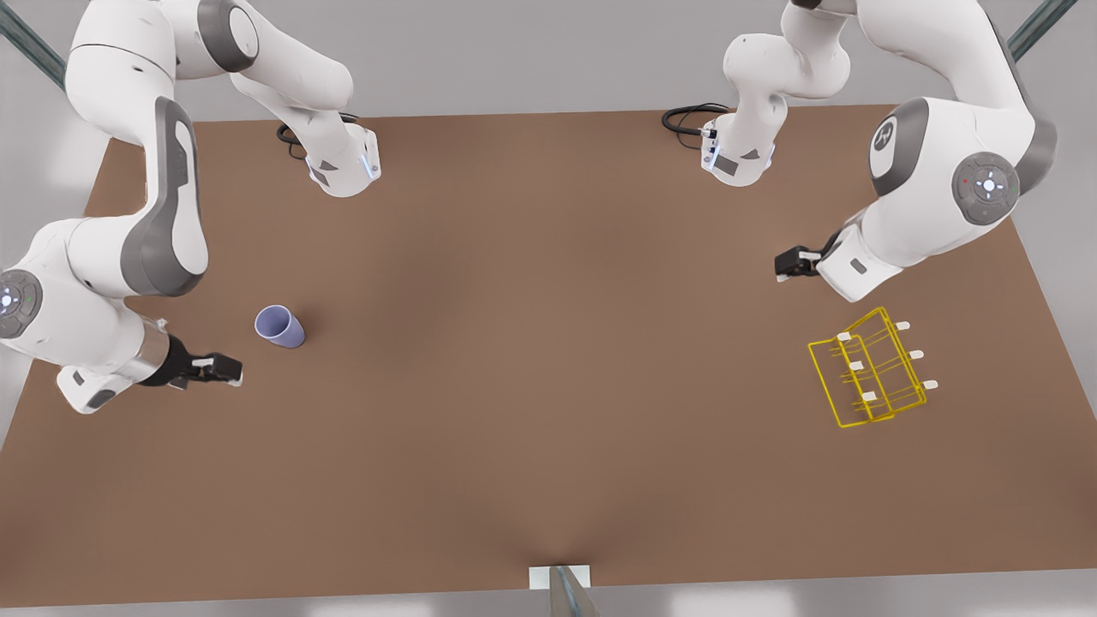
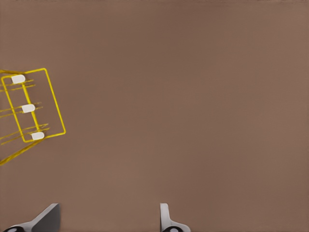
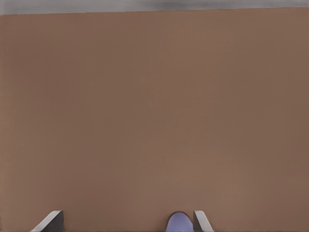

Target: Place the cup on the cup holder

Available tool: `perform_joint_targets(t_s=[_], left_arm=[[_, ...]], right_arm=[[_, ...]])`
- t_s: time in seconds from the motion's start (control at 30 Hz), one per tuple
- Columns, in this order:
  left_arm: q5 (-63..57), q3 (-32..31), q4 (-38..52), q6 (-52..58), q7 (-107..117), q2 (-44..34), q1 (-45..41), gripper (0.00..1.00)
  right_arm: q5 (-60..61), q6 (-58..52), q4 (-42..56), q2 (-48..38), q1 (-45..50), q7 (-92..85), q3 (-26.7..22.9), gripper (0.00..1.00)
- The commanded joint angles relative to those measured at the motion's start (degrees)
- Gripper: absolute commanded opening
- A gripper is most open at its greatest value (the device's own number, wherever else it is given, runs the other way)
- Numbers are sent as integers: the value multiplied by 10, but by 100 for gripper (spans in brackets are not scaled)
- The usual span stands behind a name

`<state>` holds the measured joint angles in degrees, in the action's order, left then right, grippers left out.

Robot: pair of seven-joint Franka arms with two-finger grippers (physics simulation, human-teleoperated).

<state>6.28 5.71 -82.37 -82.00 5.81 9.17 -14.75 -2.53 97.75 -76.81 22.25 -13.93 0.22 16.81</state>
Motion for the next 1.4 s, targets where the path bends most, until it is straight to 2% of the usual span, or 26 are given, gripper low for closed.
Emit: perform_joint_targets(t_s=[0.0, 0.13, 0.17, 0.2, 0.23, 0.3, 0.37, 0.43, 0.63, 0.67, 0.83, 1.07, 1.2, 1.37], left_arm=[[0, 0, 0, -12, 18, 0, 0, 100], [-1, 1, -2, -9, 18, 0, 0, 100], [-3, 1, -6, 8, 17, 3, 0, 100], [-4, 0, -7, 22, 16, 4, 0, 100], [-4, 0, -8, 25, 17, 5, 0, 100], [-4, 1, -8, 32, 18, 9, 0, 100], [-7, 1, -10, 39, 18, 13, 0, 100], [-7, 0, -11, 43, 18, 14, 0, 100], [-7, 0, -11, 58, 17, 18, 0, 100], [-7, 0, -11, 59, 17, 20, 0, 100], [-7, 0, -11, 67, 17, 22, -1, 100], [-7, 0, -11, 70, 18, 26, -1, 100], [-6, 0, -11, 70, 18, 26, -1, 100], [-7, 0, -11, 71, 18, 25, -1, 100]], right_arm=[[-4, 24, 0, 4, 5, -9, 12, 100], [-10, 25, -37, -8, 5, 7, 12, 100], [-10, 29, -61, -22, 5, 10, 13, 100], [-6, 64, -128, -62, 5, 11, 13, 100], [-3, 100, -193, -99, 5, 11, 22, 100], [15, 106, -203, -99, 5, 51, 42, 100], [17, 111, -255, -128, 5, 151, 96, 100], [19, 173, -359, -178, 0, 155, 97, 100], [45, 224, -476, -223, -4, 148, 91, 100], [72, 228, -495, -229, -5, 148, 62, 100], [88, 245, -518, -221, -21, 138, 44, 100], [88, 285, -556, -195, -128, 9, 42, 100], [87, 321, -554, -153, -188, -62, 41, 100], [64, 330, -553, -156, -179, -74, 45, 100]])
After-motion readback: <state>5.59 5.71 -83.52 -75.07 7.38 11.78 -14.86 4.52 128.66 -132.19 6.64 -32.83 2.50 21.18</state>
